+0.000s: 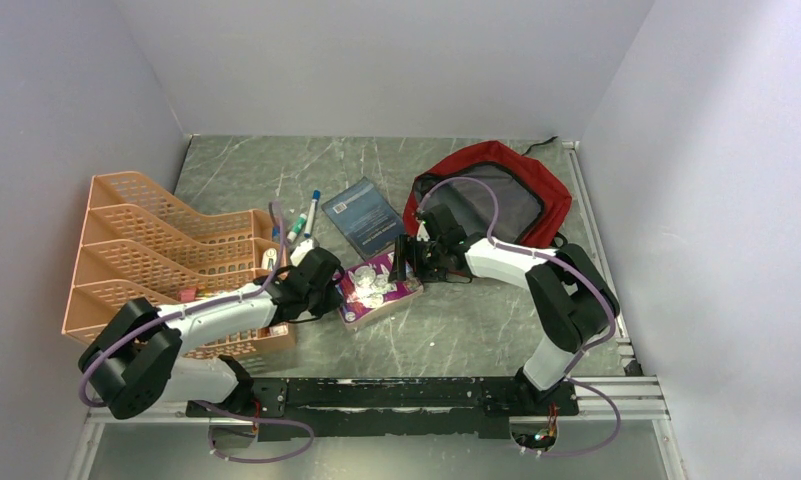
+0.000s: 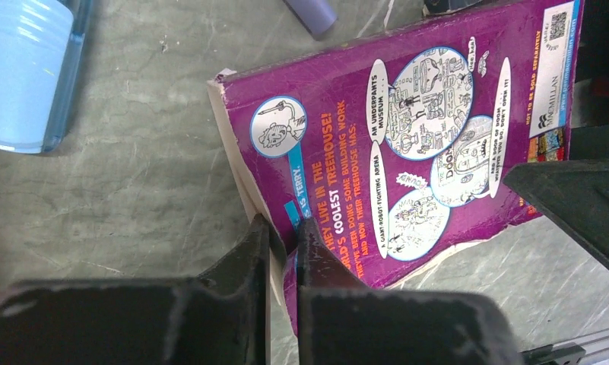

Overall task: Pack the student bag
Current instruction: Pick up the book from the center of the board.

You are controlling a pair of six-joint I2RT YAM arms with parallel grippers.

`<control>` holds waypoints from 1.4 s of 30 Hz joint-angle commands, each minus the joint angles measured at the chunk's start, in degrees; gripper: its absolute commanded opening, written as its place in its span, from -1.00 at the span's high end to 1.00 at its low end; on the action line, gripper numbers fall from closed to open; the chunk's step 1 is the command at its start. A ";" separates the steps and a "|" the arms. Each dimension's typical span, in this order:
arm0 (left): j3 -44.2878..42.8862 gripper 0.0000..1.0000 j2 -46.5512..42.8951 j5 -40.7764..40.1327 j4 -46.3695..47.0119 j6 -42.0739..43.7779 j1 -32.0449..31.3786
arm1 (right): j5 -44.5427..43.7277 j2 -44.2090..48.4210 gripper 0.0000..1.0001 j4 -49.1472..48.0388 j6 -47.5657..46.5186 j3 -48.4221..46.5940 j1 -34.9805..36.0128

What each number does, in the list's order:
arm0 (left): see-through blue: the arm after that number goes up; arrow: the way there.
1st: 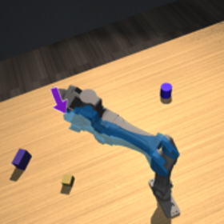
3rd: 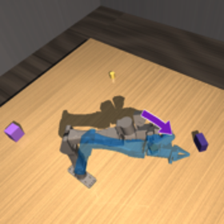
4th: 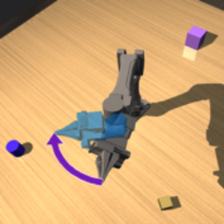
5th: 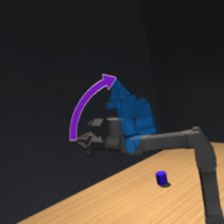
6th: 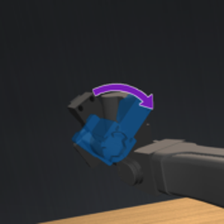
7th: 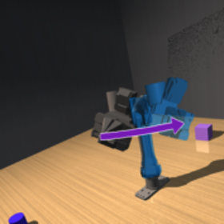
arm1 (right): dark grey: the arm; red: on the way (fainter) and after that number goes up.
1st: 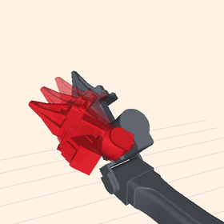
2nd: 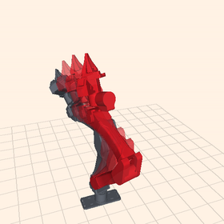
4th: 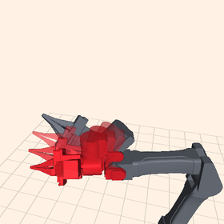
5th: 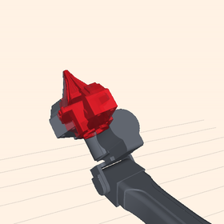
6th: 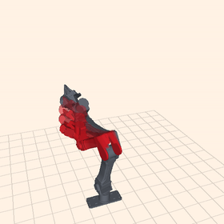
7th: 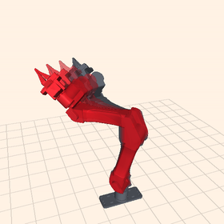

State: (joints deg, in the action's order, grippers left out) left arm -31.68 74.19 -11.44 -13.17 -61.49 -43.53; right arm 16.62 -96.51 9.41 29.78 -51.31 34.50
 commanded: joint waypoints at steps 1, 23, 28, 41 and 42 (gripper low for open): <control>3.86 0.90 3.66 1.41 0.09 0.28 -0.78 | -0.78 -1.51 -0.67 -0.09 1.73 2.50 0.57; 3.44 0.90 9.00 1.43 -0.77 1.45 -0.83 | -3.63 4.12 0.19 -0.98 3.98 6.45 -1.63; 0.88 0.90 7.50 1.52 -2.42 4.57 -0.83 | -6.19 7.95 0.54 -1.52 0.68 7.04 -1.63; -17.94 -0.57 -8.19 -6.50 -12.44 26.31 -0.48 | -2.62 14.89 1.00 -8.71 -11.42 8.97 -1.30; -19.38 -0.57 -8.41 -6.11 -12.02 29.47 -0.46 | -2.18 16.02 1.00 -9.09 -12.32 9.37 -1.22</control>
State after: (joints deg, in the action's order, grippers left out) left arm -44.84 68.84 -15.33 -24.97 -45.25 -43.99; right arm 11.46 -85.17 4.99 23.86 -43.27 32.71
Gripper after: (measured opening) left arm 0.784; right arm 0.119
